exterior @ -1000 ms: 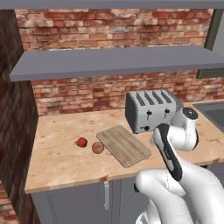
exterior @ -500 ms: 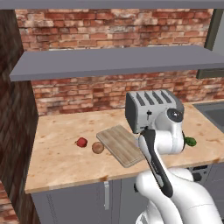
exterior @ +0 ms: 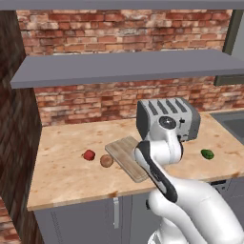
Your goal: Place the avocado, onion, tomato, and bell pepper on the cutting board.
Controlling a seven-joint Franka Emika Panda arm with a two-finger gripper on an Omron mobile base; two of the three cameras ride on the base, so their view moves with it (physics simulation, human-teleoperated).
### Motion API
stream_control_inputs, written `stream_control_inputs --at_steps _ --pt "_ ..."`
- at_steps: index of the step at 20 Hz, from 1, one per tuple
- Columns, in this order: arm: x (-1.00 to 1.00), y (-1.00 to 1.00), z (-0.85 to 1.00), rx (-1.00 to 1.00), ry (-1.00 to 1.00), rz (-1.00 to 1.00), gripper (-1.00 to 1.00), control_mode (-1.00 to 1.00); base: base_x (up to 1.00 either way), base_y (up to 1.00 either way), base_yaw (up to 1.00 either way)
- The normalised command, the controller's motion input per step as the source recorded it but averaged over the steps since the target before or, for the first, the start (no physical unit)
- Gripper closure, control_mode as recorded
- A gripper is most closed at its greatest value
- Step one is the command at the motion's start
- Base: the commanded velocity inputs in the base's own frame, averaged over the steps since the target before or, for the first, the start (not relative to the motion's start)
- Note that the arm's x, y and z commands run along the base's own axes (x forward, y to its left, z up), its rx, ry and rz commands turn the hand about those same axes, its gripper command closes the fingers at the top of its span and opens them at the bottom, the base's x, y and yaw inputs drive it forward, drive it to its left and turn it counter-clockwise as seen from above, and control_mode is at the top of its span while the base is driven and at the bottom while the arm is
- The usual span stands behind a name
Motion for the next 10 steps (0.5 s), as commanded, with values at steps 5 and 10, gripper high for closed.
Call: stream_control_inputs --at_steps 5,10 --pt "0.57 0.32 0.00 0.00 0.17 0.00 1.00 -1.00 0.00 0.00 0.00" --pt "0.39 0.12 -0.01 0.00 0.03 0.00 1.00 -1.00 0.00 0.00 0.00"
